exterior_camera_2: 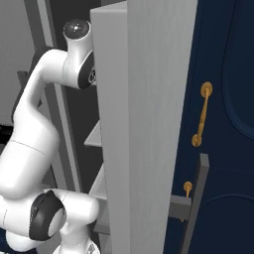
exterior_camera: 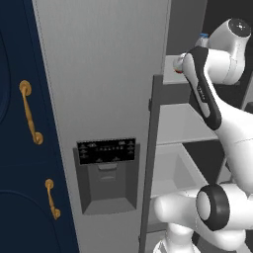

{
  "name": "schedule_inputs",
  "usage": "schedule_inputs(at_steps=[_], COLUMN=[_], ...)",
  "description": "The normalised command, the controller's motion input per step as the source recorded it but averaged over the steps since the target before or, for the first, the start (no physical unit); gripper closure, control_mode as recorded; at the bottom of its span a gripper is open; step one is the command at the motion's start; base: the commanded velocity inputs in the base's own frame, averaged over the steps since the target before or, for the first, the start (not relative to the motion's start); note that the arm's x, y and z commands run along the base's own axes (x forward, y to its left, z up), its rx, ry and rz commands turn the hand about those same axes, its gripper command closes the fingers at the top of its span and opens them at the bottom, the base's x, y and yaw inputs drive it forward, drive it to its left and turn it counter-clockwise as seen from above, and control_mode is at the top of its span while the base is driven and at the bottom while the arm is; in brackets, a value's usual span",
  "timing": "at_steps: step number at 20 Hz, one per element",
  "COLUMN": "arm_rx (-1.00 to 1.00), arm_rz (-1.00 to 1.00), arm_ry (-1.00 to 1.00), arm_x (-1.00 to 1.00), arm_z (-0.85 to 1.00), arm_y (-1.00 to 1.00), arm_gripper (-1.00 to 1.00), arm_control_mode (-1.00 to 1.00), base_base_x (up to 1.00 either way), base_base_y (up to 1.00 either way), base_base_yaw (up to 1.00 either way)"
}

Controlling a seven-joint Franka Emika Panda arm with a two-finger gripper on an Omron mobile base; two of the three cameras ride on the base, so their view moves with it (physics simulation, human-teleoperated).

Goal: Take the strawberry from the fridge and place it on top of the pancake, located on the dining counter.

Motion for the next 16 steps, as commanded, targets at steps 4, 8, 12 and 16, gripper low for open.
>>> schedule_inputs(at_steps=[4,8,12,16], arm_rx=[0.0,0.0,0.0,0.0], arm_rz=[0.0,0.0,0.0,0.0], arm_ry=[0.01,0.02,0.01,0.0], arm_x=[0.24,0.39,0.4,0.38], arm_z=[-0.2,-0.06,-0.14,-0.07], arm_y=[-0.1,-0.06,-0.01,0.0], arm_gripper=[-1.0,-1.0,-1.0,-1.0], arm_control_mode=[-1.0,-1.0,-1.0,-1.0], base_base_x=[0.0,0.0,0.0,0.0], base_base_y=[0.0,0.0,0.0,0.0], base_base_yaw=[0.0,0.0,0.0,0.0])
